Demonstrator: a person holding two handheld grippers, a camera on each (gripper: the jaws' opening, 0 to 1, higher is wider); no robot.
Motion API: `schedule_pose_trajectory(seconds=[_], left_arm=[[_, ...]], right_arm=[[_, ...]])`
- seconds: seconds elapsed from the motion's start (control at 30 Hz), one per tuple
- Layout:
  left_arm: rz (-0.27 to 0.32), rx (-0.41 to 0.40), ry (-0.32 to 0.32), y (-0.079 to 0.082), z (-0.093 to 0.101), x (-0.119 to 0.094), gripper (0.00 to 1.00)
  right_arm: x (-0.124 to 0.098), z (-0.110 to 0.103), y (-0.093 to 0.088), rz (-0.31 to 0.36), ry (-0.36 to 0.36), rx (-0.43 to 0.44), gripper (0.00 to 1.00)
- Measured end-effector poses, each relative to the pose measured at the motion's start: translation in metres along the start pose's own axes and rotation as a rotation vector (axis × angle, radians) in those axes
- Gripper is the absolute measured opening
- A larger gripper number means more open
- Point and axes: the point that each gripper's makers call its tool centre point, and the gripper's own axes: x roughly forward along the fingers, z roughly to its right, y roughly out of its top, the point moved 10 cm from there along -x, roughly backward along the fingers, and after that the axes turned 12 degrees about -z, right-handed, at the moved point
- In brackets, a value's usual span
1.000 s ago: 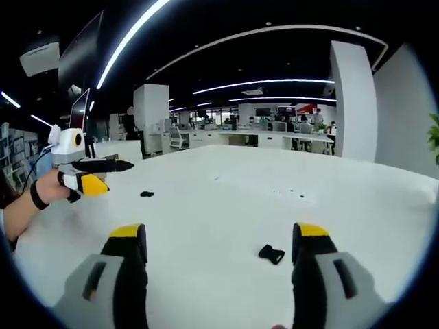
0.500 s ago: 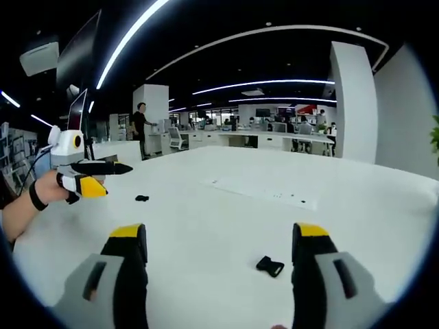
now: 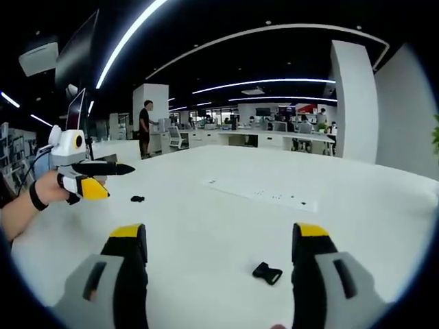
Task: Snap the two parts of the plastic buckle together until the buckle closes and remains connected.
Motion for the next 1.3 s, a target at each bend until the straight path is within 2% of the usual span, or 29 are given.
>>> schedule_pose_trajectory(seconds=[0.43,1.3], left_arm=[[-0.004,0.003,0.002,-0.004,-0.001,-0.001,0.99],[-0.063,-0.01,0.006,-0.027,-0.003,-0.001,0.99]], right_arm=[[0.0,0.004,-0.004,-0.011,-0.008,0.003,0.87],[0.0,0.006,-0.019,-0.064,-0.012,-0.004,0.85]])
